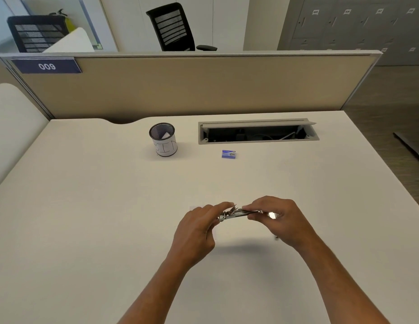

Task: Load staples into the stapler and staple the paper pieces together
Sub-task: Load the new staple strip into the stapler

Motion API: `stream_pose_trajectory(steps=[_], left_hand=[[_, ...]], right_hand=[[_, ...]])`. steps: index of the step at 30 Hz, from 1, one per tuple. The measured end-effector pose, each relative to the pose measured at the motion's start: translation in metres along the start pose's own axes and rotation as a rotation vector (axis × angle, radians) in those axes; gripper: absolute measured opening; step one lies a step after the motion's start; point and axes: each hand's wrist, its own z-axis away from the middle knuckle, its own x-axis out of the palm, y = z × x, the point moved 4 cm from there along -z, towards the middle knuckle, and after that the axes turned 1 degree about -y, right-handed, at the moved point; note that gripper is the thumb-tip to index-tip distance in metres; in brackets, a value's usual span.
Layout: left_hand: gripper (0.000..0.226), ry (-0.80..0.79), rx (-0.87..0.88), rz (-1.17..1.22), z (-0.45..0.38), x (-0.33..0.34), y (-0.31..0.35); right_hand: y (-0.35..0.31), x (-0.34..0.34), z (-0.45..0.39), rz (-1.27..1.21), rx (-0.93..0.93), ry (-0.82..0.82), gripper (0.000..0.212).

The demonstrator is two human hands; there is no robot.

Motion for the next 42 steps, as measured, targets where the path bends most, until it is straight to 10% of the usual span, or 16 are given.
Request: stream_pose_trajectory(steps=[12,23,31,42], left_hand=[[0.061,0.019,0.023,0.014,0.006,0.003,0.009],[0.067,-0.009,0.108,-0.185,0.003,0.001,0.011],[0.022,0.107,-0.254,0.437,0.000,-0.023,-0.018],[0.050,0.071,-0.315,0.688,0.002,0.020,0.005]], right_hand=[[-0.004,-0.011,0.004,0.264,-0.255,0.008,0.016],[0.008,-0.010,0.010,0.065,0.046,0.050,0.038],[0.012,-0.023,0.015,0.002,-0.005,0.132,0.017],[-0.006,0.021,0.003,-0.195,0.189,0.127,0.008]])
